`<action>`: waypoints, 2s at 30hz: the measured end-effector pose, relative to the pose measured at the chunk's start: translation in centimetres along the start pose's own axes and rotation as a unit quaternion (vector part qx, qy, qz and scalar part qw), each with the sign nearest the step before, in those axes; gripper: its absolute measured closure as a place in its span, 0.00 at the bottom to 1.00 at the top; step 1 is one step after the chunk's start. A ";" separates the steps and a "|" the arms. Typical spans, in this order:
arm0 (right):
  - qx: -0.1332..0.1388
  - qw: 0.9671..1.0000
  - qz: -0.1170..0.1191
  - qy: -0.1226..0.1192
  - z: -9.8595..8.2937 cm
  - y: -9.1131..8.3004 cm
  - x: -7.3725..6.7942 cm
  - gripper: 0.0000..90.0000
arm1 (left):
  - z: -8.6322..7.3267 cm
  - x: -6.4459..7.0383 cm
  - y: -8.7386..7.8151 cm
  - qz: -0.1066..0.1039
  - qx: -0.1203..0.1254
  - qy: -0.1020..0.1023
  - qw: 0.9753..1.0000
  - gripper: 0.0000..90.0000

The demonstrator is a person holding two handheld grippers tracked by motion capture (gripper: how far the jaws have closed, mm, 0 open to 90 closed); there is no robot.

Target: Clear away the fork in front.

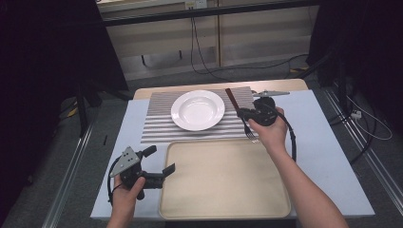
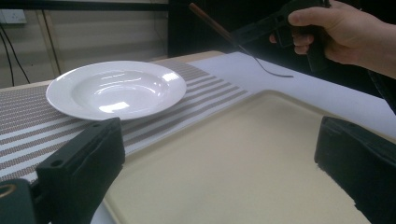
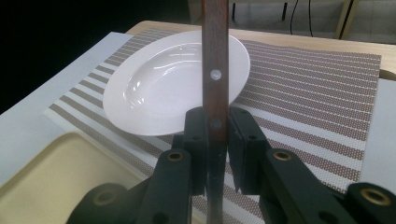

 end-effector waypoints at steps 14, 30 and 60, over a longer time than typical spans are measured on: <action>0.010 0.999 0.033 -0.014 -1.8 -0.9 -2.0 0.87 | 0.9 1.2 1.5 -0.001 -0.003 -0.006 1.000 0.02; 0.022 0.997 0.068 -0.018 -3.6 -1.6 -4.0 0.87 | 2.2 2.7 3.5 0.000 -0.006 -0.023 1.000 0.02; 0.034 0.991 0.130 -0.030 -5.8 -1.5 -7.4 0.87 | 3.5 5.3 8.4 -0.012 -0.032 -0.073 0.997 0.11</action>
Point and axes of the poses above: each handheld gripper's, and its own axes: y roughly forward along the jaws, z roughly out of its top, x roughly to its right, the point moved 7 cm from there along y, roughly forward along the jaws, and after that the axes turned 12 degrees about z, right-handed, at the moved point
